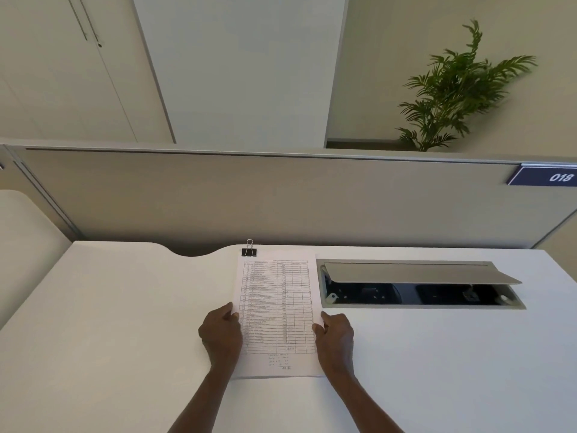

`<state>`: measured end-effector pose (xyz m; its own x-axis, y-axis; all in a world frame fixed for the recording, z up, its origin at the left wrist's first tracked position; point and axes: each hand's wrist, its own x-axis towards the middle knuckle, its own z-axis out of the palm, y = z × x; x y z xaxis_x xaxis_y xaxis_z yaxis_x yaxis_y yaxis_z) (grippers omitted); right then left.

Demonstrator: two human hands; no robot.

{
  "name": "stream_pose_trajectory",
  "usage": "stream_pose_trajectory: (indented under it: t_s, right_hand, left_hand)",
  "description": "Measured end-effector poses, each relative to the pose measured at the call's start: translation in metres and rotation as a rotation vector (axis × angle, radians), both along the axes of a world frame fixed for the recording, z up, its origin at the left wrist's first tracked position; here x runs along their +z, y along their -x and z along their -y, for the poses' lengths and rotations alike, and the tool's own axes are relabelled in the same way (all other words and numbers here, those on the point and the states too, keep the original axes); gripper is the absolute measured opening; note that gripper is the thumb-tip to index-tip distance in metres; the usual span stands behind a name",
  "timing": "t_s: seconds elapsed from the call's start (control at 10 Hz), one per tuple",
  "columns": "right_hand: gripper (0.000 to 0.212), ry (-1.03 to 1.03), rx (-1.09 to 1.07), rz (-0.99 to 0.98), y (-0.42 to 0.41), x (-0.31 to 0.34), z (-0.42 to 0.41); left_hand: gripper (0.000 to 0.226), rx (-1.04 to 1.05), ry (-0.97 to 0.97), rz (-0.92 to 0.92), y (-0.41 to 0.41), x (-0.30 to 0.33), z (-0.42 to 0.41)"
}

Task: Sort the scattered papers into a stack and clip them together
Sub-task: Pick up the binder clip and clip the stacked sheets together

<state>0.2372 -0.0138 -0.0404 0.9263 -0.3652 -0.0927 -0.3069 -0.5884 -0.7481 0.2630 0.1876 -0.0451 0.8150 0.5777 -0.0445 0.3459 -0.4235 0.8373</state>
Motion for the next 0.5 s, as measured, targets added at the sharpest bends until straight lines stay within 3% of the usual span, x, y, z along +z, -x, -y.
stream_pose_trajectory:
  t_s: [0.4, 0.5]
  right_hand:
    - [0.046, 0.075, 0.075, -0.063, -0.005, -0.001, 0.004]
    - [0.042, 0.177, 0.082, 0.008, 0.003, 0.006, 0.005]
  left_hand:
    - [0.03, -0.156, -0.062, -0.013, 0.009, 0.001, -0.004]
    - [0.04, -0.17, -0.103, 0.048, 0.02, 0.009, 0.003]
